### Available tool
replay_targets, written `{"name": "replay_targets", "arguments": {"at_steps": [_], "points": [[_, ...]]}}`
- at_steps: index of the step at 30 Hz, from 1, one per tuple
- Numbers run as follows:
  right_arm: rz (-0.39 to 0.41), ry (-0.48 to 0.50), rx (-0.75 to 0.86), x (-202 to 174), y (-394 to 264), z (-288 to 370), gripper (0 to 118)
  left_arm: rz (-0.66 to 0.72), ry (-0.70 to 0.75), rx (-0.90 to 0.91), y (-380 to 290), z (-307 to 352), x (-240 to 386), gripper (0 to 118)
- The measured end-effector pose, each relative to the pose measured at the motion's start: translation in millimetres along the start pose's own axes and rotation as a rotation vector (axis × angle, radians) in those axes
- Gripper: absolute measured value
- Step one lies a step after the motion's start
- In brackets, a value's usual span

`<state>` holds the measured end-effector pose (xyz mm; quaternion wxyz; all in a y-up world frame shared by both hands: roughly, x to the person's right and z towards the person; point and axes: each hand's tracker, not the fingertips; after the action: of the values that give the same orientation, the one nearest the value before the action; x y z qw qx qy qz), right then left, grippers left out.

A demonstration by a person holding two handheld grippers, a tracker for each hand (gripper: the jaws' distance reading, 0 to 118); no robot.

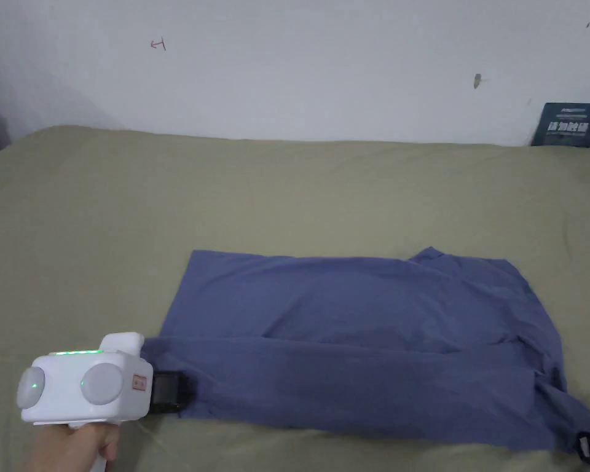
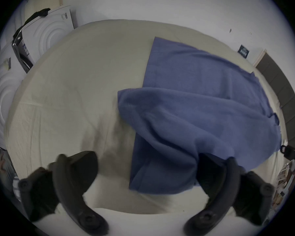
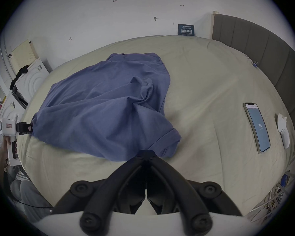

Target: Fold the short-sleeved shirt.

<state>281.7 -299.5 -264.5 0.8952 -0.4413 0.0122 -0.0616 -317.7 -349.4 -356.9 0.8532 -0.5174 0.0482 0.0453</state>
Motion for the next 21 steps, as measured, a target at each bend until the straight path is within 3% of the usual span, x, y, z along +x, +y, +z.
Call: {"name": "replay_targets", "arguments": {"at_steps": [3, 5, 6, 7, 8, 9, 10, 14, 15, 16, 18, 19, 20, 21], "points": [[-0.008, -0.004, -0.002, 3.8, 4.7, -3.7, 3, -0.024, -0.010, 0.023, 0.0, -2.8, -1.5, 96], [-0.035, 0.004, -0.004, 6.4, 8.6, -4.5, 8, -0.058, -0.027, 0.046, -9.5, 40.4, 21.7, 77], [-0.042, 0.002, -0.004, 12.2, 12.3, -9.4, 41, -0.083, -0.035, 0.050, -9.7, 44.5, 25.0, 59], [-0.047, 0.003, -0.007, 14.0, 15.5, -13.3, 80, -0.098, -0.053, 0.049, -9.6, 47.3, 29.7, 46], [-0.049, 0.011, -0.013, 14.7, 17.1, -16.4, 111, -0.107, -0.054, 0.044, -9.6, 53.5, 35.9, 36], [-0.049, 0.017, -0.006, 14.9, 18.0, -17.7, 118, -0.112, -0.066, 0.045, -9.3, 56.2, 40.5, 18], [-0.037, 0.025, 0.006, 8.5, 19.7, -18.4, 116, -0.105, -0.088, 0.049, -8.8, 58.7, 45.8, 11], [-0.025, 0.013, -0.053, 4.8, 25.7, -36.9, 114, -0.134, -0.048, 0.053, -7.0, 62.9, 59.1, 10], [-0.033, 0.027, -0.084, 5.2, 26.0, -41.2, 106, -0.131, -0.050, 0.051, -7.5, 63.5, 59.1, 10], [-0.045, 0.022, -0.109, 6.7, 26.3, -46.3, 88, -0.119, -0.057, 0.046, -6.0, 60.2, 52.8, 10], [-0.047, 0.018, -0.115, 9.4, 23.0, -52.6, 29, -0.088, -0.074, 0.042, -6.6, 61.8, 49.2, 10], [-0.045, -0.020, -0.112, 7.5, 20.0, -52.0, 25, -0.084, -0.080, 0.039, -6.9, 63.5, 48.7, 10], [-0.060, 0.019, -0.090, 10.5, 19.0, -45.8, 14, -0.082, -0.082, 0.037, -6.0, 62.4, 44.7, 10], [-0.105, 0.072, -0.088, 13.5, 19.0, -41.2, 12, -0.083, -0.082, 0.036, -6.2, 64.4, 44.6, 10]]}}
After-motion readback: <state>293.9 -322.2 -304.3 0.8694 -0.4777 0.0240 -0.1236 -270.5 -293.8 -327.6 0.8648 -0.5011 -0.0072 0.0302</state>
